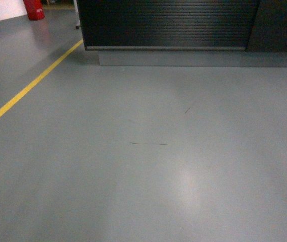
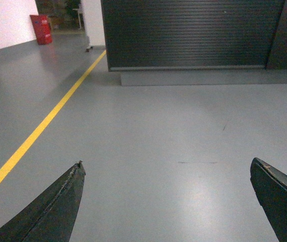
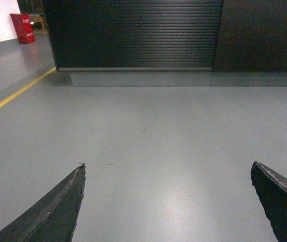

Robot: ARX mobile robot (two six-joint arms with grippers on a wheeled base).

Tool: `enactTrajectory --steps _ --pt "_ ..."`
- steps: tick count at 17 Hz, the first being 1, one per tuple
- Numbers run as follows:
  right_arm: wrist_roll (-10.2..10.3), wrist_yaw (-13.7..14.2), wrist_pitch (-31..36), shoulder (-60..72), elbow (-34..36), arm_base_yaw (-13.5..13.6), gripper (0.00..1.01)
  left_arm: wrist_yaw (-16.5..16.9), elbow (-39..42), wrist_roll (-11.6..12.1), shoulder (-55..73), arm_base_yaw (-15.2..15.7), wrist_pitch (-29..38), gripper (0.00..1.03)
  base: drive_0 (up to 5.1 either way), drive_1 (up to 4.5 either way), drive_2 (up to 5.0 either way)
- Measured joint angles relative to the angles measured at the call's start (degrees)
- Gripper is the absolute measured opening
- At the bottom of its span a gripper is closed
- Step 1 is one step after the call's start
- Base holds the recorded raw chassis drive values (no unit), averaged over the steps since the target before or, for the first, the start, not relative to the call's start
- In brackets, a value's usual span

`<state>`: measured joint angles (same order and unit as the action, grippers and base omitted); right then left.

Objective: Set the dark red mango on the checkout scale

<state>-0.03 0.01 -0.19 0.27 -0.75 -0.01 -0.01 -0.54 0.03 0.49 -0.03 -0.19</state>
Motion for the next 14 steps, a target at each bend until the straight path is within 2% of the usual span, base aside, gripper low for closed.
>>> enactTrajectory --steps 14 --pt "0.0 0.0 0.0 0.0 0.0 0.0 0.98 0.0 0.0 0.0 0.0 0.0 0.0 0.98 0.0 0.00 0.0"
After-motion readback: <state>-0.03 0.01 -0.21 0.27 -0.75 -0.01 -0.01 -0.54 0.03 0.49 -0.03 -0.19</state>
